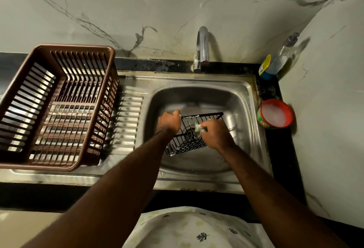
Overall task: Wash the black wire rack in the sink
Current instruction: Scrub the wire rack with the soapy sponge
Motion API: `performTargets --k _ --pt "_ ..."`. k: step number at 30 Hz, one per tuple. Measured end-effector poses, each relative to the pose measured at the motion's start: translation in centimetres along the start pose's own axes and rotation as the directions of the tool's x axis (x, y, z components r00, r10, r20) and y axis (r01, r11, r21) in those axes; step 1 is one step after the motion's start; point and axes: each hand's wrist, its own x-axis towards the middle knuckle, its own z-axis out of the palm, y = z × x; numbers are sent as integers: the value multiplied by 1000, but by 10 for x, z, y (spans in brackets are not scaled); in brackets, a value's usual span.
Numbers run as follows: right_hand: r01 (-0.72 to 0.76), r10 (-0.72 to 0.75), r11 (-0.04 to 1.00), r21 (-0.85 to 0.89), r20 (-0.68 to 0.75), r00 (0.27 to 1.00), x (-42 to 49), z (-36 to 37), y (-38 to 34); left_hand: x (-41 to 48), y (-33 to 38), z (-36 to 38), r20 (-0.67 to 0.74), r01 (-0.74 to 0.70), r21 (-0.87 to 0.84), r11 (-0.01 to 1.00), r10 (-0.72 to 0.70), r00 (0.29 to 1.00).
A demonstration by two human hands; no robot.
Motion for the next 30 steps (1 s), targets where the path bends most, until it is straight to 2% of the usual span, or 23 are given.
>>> performTargets --k 2,3,5,8,11,17,20,26,28,30 --pt "10 -12 1000 19 81 997 -5 -11 9 0 -1 -1 19 -15 0 1000 15 1000" --pt "-5 1 998 59 76 997 -5 -18 12 1 -2 -2 18 -22 8 1000 22 1000" --pt "-75 78 987 141 -21 997 -3 -28 17 1 -3 -4 12 -21 -7 1000 21 1000" --pt "-155 182 973 171 -157 971 10 -28 17 3 -6 -5 25 -14 -10 1000 14 1000" --pt "-68 88 988 138 -145 985 21 -11 6 2 -8 -5 29 -10 -5 1000 10 1000" --pt "-34 41 998 55 -139 989 15 17 2 3 -12 -8 20 -9 3 1000 9 1000" --pt "-6 9 999 46 -84 996 4 19 13 4 -7 -13 7 -24 14 1000 24 1000" --pt "-38 31 998 43 143 989 1 -5 25 5 -9 -13 32 -48 -25 999 49 998" --pt "-73 65 992 104 76 995 7 -18 24 6 -10 -14 31 -31 -25 999 32 999" --pt "-96 104 987 128 -55 993 16 -24 22 5 -10 -14 30 -31 -35 999 32 999"
